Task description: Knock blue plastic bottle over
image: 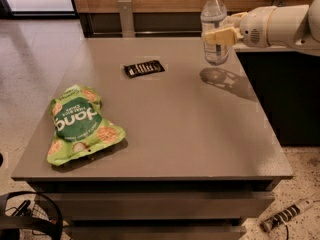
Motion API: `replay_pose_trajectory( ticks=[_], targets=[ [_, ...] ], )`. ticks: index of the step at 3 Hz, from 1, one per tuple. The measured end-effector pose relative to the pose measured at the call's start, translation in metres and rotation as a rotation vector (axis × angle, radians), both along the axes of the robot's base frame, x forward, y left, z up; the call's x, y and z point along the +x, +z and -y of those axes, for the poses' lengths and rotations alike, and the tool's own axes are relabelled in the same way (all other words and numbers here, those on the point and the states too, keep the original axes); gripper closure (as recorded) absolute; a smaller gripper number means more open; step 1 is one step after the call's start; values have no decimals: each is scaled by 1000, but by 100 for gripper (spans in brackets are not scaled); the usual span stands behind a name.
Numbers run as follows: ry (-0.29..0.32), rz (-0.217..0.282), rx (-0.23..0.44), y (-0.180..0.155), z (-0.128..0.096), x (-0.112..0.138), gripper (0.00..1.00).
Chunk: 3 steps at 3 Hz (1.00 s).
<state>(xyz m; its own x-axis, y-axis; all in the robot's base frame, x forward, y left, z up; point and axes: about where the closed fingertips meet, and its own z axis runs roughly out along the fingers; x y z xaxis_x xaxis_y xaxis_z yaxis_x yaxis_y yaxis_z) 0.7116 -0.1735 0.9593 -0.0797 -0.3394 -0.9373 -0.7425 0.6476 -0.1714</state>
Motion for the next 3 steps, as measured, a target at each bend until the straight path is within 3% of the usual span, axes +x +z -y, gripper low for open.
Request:
replay_pose_trajectory(
  ticks=[2, 3],
  targets=[
    [-53, -75, -218, 14, 7, -16, 100],
    [-81, -103, -293, 10, 14, -22, 100]
  ],
)
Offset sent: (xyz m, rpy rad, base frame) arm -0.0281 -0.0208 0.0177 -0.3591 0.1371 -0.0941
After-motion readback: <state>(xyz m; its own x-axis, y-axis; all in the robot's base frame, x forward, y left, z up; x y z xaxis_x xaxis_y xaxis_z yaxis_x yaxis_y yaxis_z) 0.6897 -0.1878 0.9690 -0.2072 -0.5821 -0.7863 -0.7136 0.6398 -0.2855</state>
